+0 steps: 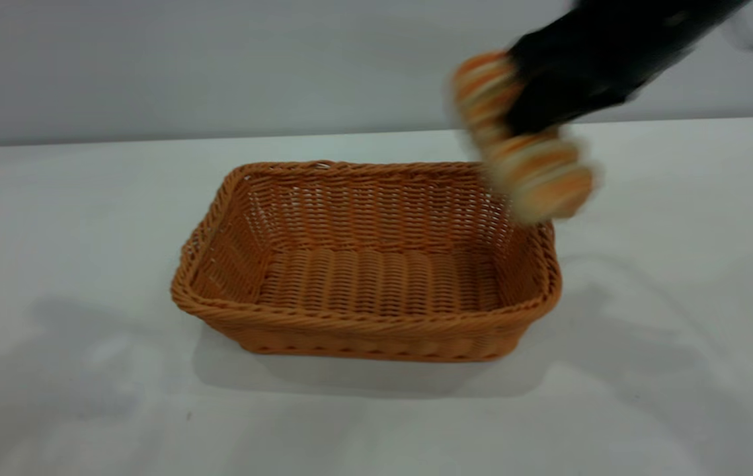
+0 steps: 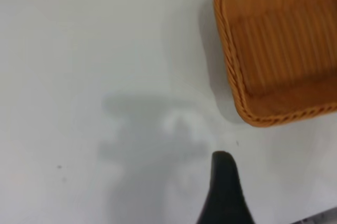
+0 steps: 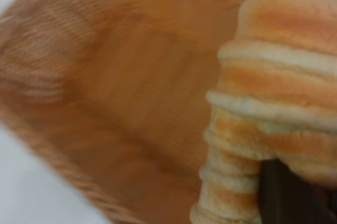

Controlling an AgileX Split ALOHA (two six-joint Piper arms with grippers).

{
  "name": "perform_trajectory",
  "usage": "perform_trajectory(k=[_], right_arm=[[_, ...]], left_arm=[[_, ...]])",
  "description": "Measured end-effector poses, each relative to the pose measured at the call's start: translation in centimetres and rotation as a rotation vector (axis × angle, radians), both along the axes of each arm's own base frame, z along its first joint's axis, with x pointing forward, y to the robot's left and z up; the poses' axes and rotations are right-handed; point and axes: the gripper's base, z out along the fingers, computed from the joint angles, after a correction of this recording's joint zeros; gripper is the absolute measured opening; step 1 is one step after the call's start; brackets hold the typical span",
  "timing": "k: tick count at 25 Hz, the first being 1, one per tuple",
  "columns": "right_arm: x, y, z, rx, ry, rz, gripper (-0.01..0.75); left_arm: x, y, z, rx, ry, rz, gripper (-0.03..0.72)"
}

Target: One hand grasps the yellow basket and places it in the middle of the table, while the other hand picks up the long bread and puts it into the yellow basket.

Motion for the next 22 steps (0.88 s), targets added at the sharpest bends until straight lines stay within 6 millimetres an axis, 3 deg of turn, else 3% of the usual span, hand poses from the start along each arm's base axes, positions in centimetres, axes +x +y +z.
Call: perform_trajectory(k=[2,6,9,11,14,17,20,22], right_arm=[[-0.1,2.5,-1.8,-0.011,0.013,0.039,0.109],[1.2,5.7,-5.5,-0.062,-0.009,0.096,0.156],[1.7,6.4,-6.6,-0.082,-0.007,0.137,0.233],[1.7,6.3,-6.2,-0.093,-0.012,0.167,0.327],[1.6,5.0,-3.4,-0.078,-0.004,0.194,0.487],[0.9,2.4,1.8,-0.044,0.017,0.183,0.603],[-1.2,-1.0,7.7,-0.046,0.035,0.160,0.619],[-3.8,-2.8,11.4,-0.076,0.034,0.163,0.598]], left_arm=[[-1.4,0.3,1.4,-0.003,-0.050,0.012,0.584],[-3.5,0.7,3.0,-0.014,-0.113,0.017,0.584],[-4.5,0.9,3.6,-0.018,-0.140,0.018,0.584],[-4.9,1.0,3.9,-0.012,-0.156,0.020,0.584],[-6.0,1.3,4.6,-0.010,-0.190,0.024,0.584],[-7.7,1.6,5.6,-0.015,-0.239,0.025,0.584],[-10.4,2.0,6.1,-0.023,-0.288,0.026,0.584],[-12.3,2.3,5.4,-0.023,-0.291,0.026,0.584]])
